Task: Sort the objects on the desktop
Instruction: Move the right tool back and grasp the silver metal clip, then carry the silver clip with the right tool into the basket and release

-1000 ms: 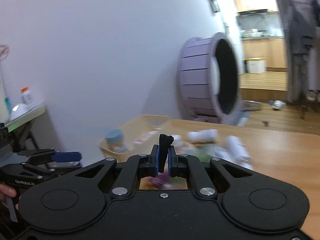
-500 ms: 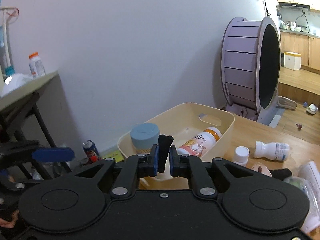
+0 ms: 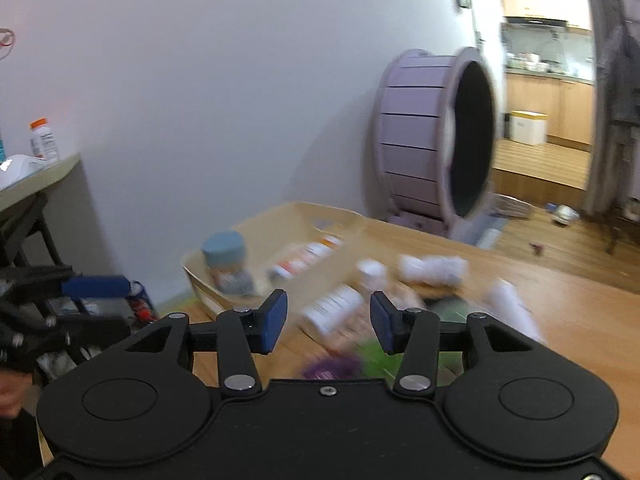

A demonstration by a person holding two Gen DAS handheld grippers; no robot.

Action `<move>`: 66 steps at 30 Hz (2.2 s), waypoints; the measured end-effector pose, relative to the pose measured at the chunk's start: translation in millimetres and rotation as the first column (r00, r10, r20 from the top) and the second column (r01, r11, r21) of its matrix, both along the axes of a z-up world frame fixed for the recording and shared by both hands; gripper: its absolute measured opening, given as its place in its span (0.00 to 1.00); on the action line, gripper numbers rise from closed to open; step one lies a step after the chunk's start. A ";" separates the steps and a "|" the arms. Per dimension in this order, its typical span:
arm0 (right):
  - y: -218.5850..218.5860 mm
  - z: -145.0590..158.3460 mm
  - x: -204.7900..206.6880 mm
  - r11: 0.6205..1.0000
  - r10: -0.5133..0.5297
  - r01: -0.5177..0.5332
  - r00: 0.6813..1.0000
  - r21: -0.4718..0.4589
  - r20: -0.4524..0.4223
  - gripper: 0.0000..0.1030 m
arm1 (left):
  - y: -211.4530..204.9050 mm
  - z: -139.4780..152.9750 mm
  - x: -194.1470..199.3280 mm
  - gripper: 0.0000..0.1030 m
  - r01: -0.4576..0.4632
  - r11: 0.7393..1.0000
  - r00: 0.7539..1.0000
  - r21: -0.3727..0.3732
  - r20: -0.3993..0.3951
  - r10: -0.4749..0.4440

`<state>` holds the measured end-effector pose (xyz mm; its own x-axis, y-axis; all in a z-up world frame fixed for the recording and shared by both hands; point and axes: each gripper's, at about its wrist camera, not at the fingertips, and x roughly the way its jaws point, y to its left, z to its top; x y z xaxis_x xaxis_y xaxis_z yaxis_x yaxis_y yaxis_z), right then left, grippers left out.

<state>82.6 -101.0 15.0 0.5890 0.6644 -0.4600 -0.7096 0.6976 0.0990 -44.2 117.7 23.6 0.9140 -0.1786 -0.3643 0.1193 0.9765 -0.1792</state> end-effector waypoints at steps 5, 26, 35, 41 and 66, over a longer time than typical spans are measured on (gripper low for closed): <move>-56.3 -16.3 -11.5 0.993 -0.112 0.112 0.993 -0.035 -0.026 0.45 | -24.7 -3.1 9.3 0.70 0.074 0.997 0.997 -0.006 -0.013 -0.074; -85.3 -78.1 -12.9 0.979 -0.170 0.162 0.984 -0.125 -0.052 0.49 | -72.3 -27.1 23.7 0.71 0.222 0.974 0.972 0.050 -0.088 -0.217; -83.4 -82.8 -15.4 0.975 -0.157 0.154 0.988 -0.161 -0.007 0.32 | -69.4 -26.0 23.0 0.71 0.206 0.977 0.975 0.045 -0.092 -0.202; -91.1 -71.2 -19.0 0.982 -0.156 0.153 0.988 -0.114 -0.014 0.13 | -67.3 -24.4 22.1 0.71 0.204 0.978 0.976 0.045 -0.085 -0.199; -37.9 8.6 -13.5 0.992 -0.037 0.031 0.998 0.125 0.048 0.07 | -14.8 -7.4 0.8 0.72 0.046 0.999 0.999 0.002 -0.007 -0.045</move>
<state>69.1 -138.9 23.6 0.6325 0.6936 -0.3447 -0.6919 0.7060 0.1510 -43.4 102.8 16.1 0.9023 -0.2190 -0.3714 0.1624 0.9706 -0.1779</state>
